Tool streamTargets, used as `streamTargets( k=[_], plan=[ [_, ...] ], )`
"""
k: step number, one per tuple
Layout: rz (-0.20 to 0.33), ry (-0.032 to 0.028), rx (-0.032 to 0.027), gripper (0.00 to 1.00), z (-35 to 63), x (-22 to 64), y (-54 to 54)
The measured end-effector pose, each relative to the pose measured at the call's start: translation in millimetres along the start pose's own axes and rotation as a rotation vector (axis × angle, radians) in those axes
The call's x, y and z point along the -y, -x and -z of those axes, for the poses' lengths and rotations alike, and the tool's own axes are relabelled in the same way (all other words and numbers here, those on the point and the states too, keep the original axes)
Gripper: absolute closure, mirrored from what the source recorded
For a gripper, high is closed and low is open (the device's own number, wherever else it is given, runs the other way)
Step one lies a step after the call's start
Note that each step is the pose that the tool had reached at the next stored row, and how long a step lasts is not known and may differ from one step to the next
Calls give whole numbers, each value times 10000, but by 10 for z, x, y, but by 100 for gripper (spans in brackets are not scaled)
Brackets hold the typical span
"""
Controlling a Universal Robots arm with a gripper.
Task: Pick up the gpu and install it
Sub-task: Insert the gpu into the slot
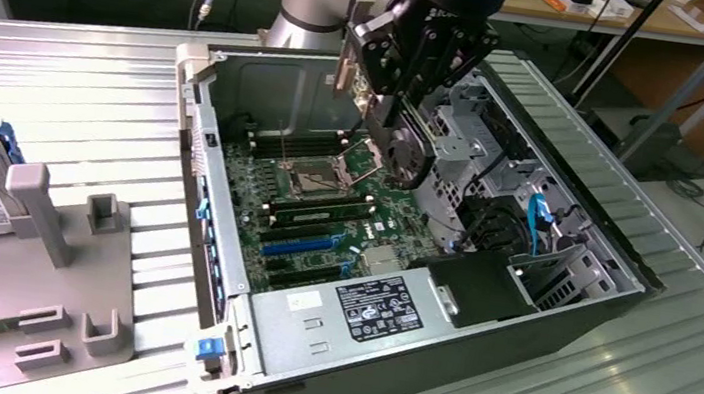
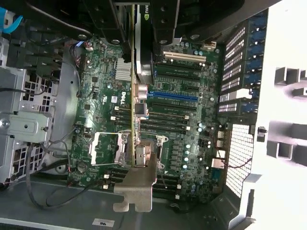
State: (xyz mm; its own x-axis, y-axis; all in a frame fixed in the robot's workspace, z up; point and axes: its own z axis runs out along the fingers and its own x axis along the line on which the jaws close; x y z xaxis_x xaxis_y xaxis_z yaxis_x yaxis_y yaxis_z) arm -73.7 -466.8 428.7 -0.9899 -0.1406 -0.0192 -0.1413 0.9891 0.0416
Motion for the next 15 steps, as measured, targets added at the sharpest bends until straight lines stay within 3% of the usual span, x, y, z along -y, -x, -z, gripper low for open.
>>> streamTargets(
  k=[7, 15],
  plan=[
    [960, 18, -41, 73, 1, 0, 0],
    [2522, 49, -105, 73, 0, 0, 0]
  ],
)
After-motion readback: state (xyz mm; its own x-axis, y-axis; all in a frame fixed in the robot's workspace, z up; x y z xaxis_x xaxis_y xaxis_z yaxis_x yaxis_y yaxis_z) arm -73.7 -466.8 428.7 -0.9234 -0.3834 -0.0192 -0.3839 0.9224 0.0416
